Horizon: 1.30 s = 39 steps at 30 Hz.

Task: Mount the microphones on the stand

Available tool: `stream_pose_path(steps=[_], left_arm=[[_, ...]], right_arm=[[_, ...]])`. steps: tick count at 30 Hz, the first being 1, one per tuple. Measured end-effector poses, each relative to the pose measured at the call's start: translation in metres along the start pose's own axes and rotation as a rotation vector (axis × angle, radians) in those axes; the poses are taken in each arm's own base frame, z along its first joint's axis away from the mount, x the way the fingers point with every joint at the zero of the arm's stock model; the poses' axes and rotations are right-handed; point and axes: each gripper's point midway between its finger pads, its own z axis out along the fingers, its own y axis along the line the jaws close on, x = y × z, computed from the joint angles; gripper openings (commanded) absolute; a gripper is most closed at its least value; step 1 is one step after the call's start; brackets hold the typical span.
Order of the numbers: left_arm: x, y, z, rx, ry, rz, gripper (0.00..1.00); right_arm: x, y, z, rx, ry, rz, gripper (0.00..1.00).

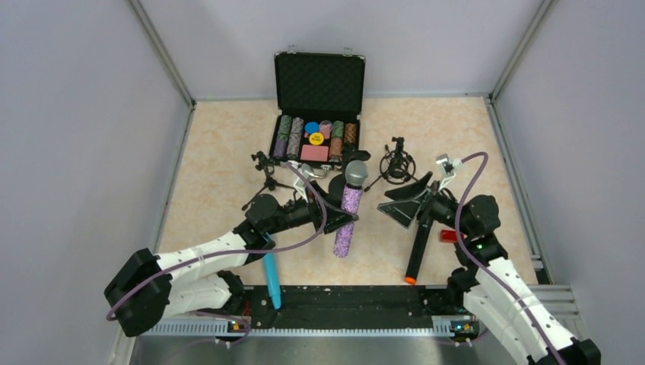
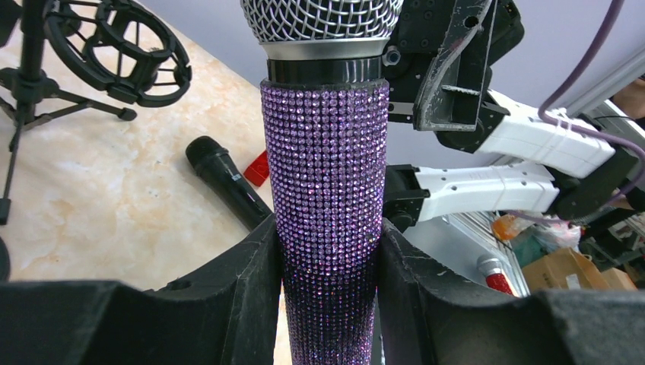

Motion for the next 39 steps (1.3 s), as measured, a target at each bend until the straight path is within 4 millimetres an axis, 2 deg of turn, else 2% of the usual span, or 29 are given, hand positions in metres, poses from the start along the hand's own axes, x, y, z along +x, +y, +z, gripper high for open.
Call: stream_pose_path(steps=[4, 10, 16, 21, 27, 31, 32, 36, 38, 39], left_arm=[[0.002, -0.004, 0.0, 0.025, 0.012, -0.013, 0.0], [0.01, -0.005, 0.001, 0.045, 0.044, -0.028, 0.0], [0.013, -0.006, 0.0, 0.054, 0.06, -0.04, 0.0], [0.015, -0.005, 0.001, 0.051, 0.065, -0.048, 0.0], [0.02, 0.0, 0.004, 0.05, 0.077, -0.062, 0.0], [0.021, -0.001, 0.005, 0.057, 0.078, -0.073, 0.0], [0.021, -0.002, 0.005, 0.059, 0.077, -0.075, 0.0], [0.017, -0.005, 0.005, 0.073, 0.063, -0.068, 0.0], [0.015, -0.006, 0.005, 0.077, 0.051, -0.069, 0.01], [0.015, -0.005, 0.004, 0.075, 0.048, -0.068, 0.06]], right_arm=[[0.008, 0.008, 0.014, -0.045, 0.024, 0.016, 0.95], [0.028, 0.009, 0.04, -0.068, 0.092, 0.063, 0.94], [0.026, 0.019, 0.059, -0.12, 0.087, 0.056, 0.91], [0.016, 0.027, 0.066, -0.155, 0.046, 0.041, 0.79], [0.017, 0.032, 0.072, -0.186, 0.039, 0.055, 0.68], [0.02, 0.033, 0.075, -0.196, 0.045, 0.069, 0.54], [0.02, 0.033, 0.076, -0.2, 0.045, 0.07, 0.46], [0.017, 0.036, 0.076, -0.213, 0.032, 0.07, 0.03], [0.015, 0.037, 0.076, -0.218, 0.024, 0.063, 0.0], [0.015, 0.037, 0.076, -0.22, 0.023, 0.063, 0.0]])
